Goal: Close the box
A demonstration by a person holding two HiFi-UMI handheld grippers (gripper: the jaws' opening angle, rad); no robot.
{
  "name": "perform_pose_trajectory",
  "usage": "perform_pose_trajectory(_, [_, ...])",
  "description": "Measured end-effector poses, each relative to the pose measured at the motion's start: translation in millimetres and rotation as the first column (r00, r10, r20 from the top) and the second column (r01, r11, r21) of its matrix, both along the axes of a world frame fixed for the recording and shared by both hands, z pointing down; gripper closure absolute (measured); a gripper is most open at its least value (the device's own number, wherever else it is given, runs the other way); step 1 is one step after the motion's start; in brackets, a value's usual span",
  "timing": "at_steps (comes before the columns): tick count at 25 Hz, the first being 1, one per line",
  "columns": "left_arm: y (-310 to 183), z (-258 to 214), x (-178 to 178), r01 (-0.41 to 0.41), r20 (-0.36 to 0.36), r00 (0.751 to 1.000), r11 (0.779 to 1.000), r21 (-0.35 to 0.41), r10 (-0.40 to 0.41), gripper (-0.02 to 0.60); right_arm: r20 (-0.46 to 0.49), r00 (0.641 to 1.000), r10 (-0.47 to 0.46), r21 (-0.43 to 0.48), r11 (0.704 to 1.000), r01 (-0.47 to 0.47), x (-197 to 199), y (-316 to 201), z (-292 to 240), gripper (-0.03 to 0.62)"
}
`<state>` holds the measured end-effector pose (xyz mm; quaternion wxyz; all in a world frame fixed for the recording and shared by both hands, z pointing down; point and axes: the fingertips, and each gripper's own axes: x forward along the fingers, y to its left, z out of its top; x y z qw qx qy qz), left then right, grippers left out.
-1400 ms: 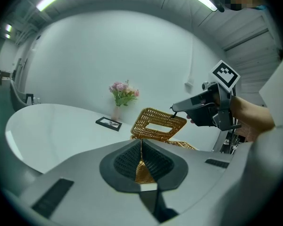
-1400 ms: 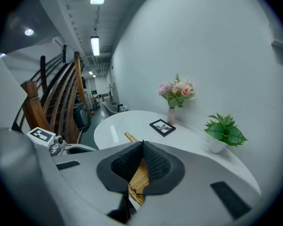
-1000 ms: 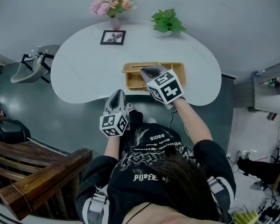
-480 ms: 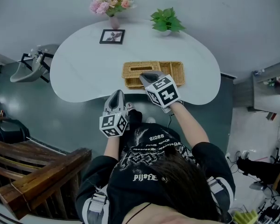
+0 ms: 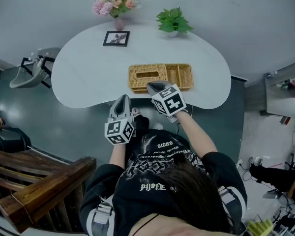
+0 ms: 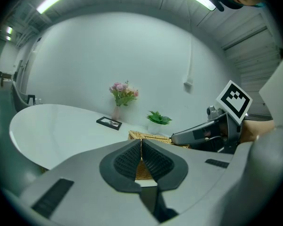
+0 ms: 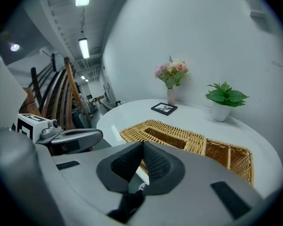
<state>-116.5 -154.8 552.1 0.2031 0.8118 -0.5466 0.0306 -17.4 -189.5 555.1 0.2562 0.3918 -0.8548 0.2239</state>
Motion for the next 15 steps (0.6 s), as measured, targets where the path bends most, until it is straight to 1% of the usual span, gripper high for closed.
perform_pose_trajectory(7, [3.3,1.4,0.4,0.000,-0.003,1.000,1.000,0.002,0.000,0.555,-0.013,1.000,0.019,0.018,1.000,-0.019,-0.3,5.3,15.8,0.557])
perform_pose_trajectory(10, [4.6,0.9,0.5,0.001,-0.001,1.000,1.000,0.004,-0.001,0.555,0.004,0.999,0.033,0.030,0.999,-0.033,0.1,7.0,18.8,0.557])
perform_pose_trajectory(15, [5.9,2.2,0.0,0.001,0.003,1.000,1.000,0.004,-0.001,0.555,0.012,0.998,0.060,0.021,0.998,-0.060,-0.1,11.5,29.0,0.556])
